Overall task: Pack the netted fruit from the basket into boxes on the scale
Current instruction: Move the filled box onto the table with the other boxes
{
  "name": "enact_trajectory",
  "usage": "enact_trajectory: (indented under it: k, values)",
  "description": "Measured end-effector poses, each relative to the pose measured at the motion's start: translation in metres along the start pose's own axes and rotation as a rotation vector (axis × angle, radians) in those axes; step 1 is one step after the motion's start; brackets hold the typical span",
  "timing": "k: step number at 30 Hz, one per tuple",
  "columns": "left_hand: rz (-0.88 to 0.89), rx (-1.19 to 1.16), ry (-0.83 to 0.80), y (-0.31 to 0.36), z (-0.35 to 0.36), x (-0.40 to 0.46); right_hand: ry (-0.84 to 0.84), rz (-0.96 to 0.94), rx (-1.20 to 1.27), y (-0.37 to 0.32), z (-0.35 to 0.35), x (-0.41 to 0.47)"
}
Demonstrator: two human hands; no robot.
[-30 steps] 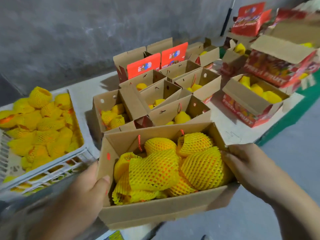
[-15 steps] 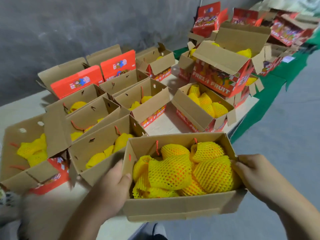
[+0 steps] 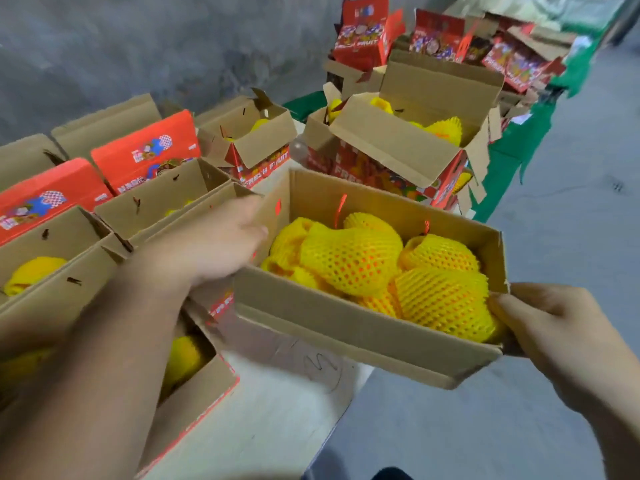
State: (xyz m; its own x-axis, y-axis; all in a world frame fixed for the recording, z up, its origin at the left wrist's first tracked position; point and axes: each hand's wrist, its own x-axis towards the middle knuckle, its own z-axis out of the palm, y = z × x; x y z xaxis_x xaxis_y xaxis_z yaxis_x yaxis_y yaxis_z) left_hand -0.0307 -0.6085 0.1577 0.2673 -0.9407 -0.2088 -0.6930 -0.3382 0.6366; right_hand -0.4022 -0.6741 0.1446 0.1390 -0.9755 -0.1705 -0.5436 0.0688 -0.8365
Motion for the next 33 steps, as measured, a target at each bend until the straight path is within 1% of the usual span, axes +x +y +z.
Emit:
enact_trajectory:
  k: [3, 6, 8, 10, 11, 13, 15, 17, 19, 21, 22, 23, 25, 26, 30, 33]
  values:
    - [0.091, 0.161, 0.046, 0.044, -0.040, 0.073, 0.037, -0.031, 0.051, -0.022, -0.008, 0.028]
    - [0.119, 0.260, 0.038, 0.076, -0.055, 0.144, 0.029, -0.033, 0.035, -0.033, -0.007, 0.071]
    - [0.054, 0.277, 0.027, 0.086, -0.043, 0.182, -0.016, -0.006, 0.013, -0.034, 0.002, 0.100]
    - [-0.040, 0.199, 0.081, 0.085, -0.018, 0.211, -0.062, -0.012, -0.022, -0.032, 0.010, 0.124]
    - [-0.076, 0.138, 0.145, 0.082, -0.005, 0.222, -0.075, -0.049, -0.081, -0.032, 0.012, 0.134]
    - [-0.119, 0.018, 0.321, 0.076, 0.013, 0.235, -0.100, -0.148, -0.284, -0.036, 0.008, 0.147]
    - [-0.144, -0.146, 0.516, 0.072, 0.029, 0.236, -0.127, -0.186, -0.461, -0.036, -0.002, 0.156]
    - [-0.179, -0.329, 0.703, 0.074, 0.054, 0.220, -0.126, -0.221, -0.536, -0.034, -0.007, 0.162]
    - [-0.241, -0.496, 0.819, 0.090, 0.088, 0.191, -0.011, -0.320, -0.525, -0.032, -0.009, 0.170]
    - [-0.339, -0.647, 0.798, 0.119, 0.123, 0.159, 0.133, -0.478, -0.427, -0.033, -0.007, 0.179]
    - [-0.352, -0.716, 0.757, 0.132, 0.137, 0.145, 0.159, -0.557, -0.354, -0.035, -0.005, 0.184]
    - [-0.321, -0.779, 0.717, 0.141, 0.150, 0.132, 0.158, -0.635, -0.306, -0.038, -0.003, 0.190]
    - [-0.215, -0.846, 0.677, 0.152, 0.167, 0.113, 0.130, -0.736, -0.321, -0.042, 0.003, 0.200]
    - [-0.192, -0.863, 0.667, 0.153, 0.168, 0.108, 0.097, -0.757, -0.343, -0.042, 0.007, 0.204]
    - [-0.197, -0.835, 0.641, 0.147, 0.157, 0.110, -0.064, -0.791, -0.361, -0.034, 0.018, 0.201]
    - [-0.181, -0.795, 0.632, 0.140, 0.154, 0.116, -0.060, -0.812, -0.354, -0.025, 0.020, 0.197]
